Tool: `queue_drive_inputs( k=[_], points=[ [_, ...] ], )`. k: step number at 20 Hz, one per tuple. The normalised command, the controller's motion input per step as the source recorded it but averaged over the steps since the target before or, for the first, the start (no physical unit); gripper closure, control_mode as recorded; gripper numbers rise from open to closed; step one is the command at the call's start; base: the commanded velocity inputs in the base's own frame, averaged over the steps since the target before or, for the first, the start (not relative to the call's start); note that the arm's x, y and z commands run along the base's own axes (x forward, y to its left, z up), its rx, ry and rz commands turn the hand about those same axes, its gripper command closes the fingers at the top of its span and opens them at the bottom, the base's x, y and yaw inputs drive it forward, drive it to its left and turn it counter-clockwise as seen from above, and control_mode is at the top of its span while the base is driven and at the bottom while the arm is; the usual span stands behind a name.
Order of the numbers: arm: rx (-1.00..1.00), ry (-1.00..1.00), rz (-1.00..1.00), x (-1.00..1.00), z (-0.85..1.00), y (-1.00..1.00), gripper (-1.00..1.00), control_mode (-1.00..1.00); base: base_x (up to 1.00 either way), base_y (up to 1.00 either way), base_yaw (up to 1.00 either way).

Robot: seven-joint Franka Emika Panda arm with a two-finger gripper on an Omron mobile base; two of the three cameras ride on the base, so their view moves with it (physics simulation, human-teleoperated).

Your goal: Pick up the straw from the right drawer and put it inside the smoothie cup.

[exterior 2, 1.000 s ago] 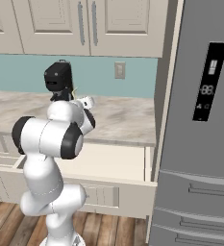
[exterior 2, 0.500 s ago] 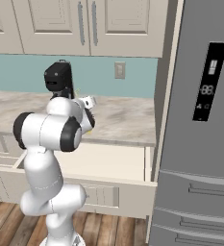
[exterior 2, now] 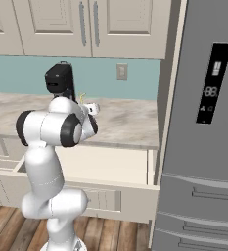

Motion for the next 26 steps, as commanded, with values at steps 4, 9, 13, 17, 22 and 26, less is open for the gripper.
queue_drive_inputs(
  k=[4, 9, 13, 17, 22, 26],
  points=[
    [0.09, 0.0, -0.03, 0.17, -0.11, 0.03, 1.0, -1.0, 0.0, 0.0, 0.0],
    [0.07, 0.0, -0.03, 0.14, 0.0, 0.04, 1.0, -1.0, 0.0, 0.0, 0.0],
    [0.0, 0.0, -0.01, 0.06, -0.07, 0.19, 1.0, -1.0, 0.0, 0.0, 0.0],
    [0.0, 0.0, 0.0, 0.14, -0.13, 0.2, 1.0, -1.0, 0.0, 0.0, 0.0],
    [0.0, 0.0, 0.0, 0.23, -0.11, 0.24, 1.0, -1.0, 0.0, 0.0, 0.0],
    [0.0, 0.0, 0.0, 0.27, -0.19, 0.13, 1.0, -1.0, 0.0, 0.0, 0.0]
  ],
)
